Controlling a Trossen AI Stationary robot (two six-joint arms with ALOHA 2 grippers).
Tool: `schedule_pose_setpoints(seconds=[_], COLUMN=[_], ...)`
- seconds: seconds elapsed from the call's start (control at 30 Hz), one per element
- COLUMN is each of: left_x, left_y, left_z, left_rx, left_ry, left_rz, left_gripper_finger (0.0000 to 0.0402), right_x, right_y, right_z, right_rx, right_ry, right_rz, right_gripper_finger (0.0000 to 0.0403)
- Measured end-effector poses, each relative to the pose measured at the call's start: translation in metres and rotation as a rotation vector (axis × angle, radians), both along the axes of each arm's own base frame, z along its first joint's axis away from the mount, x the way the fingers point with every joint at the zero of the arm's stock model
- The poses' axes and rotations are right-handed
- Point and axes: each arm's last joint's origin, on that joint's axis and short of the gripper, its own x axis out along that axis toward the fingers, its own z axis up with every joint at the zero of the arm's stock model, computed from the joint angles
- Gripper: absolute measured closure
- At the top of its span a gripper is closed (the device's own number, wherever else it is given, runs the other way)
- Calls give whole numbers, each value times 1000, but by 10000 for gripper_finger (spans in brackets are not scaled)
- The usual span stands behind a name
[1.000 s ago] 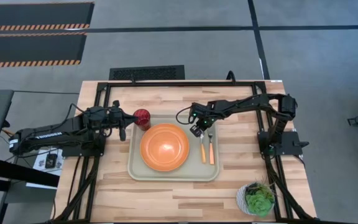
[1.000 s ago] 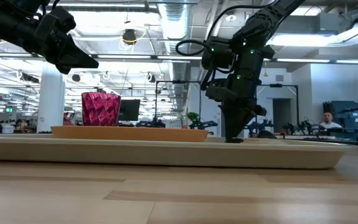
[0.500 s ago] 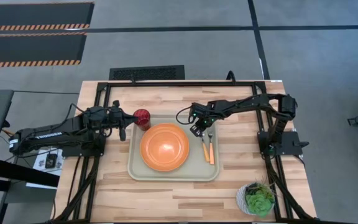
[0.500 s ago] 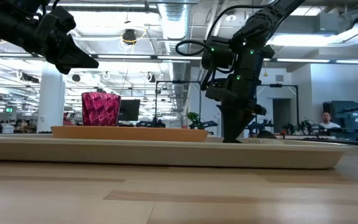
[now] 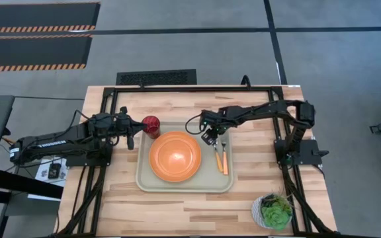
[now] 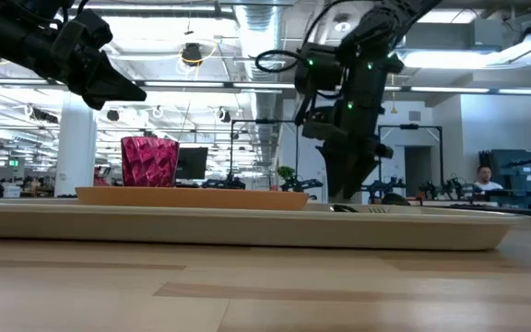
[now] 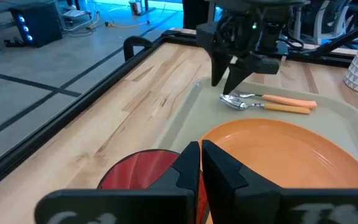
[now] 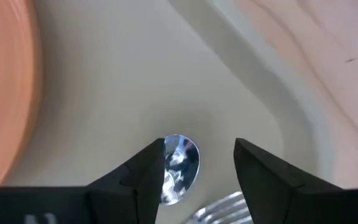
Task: Pick and place plate/cup/fork/spoon on tray
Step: Put the orange spoon between the orange plate and the orange fork on the gray serving tray
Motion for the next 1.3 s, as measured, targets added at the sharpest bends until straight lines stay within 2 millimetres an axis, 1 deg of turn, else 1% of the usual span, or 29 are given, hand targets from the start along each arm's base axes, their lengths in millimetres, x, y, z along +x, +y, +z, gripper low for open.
schedule_pose_setpoints(seconds=[0.1, 0.2, 0.3, 0.43, 0.57, 0.67, 0.8, 0.9, 1.1, 1.3], left_x=[0, 0, 0, 0, 0, 0, 0, 0, 0, 0], left_y=[0, 0, 0, 0, 0, 0, 0, 0, 0, 0], left_z=[0, 0, 0, 0, 0, 0, 0, 0, -1, 0], left_rx=[0, 0, 0, 0, 0, 0, -3, -5, -12, -10], left_ry=[0, 0, 0, 0, 0, 0, -1, -1, 3, 3], left_rz=[0, 0, 0, 0, 0, 1, 2, 0, 1, 8], left_gripper_finger=[395, 395, 395, 395, 395, 395, 395, 395, 395, 395], right_x=[4, 4, 2, 3, 3, 5, 8, 12, 20, 20], right_y=[7, 23, 46, 75, 92, 95, 92, 87, 78, 78], right_z=[13, 23, 22, 22, 22, 20, 13, -2, -21, -22], right_rx=[-18, -1, 49, 108, 126, 111, 99, 96, 119, 142], right_ry=[33, 88, 125, 103, 84, 67, 65, 100, 130, 131], right_rz=[17, 34, 18, -44, -140, -203, -264, -291, -319, -340], right_gripper_finger=[191, 205, 234, 275, 292, 293, 289, 289, 290, 290])
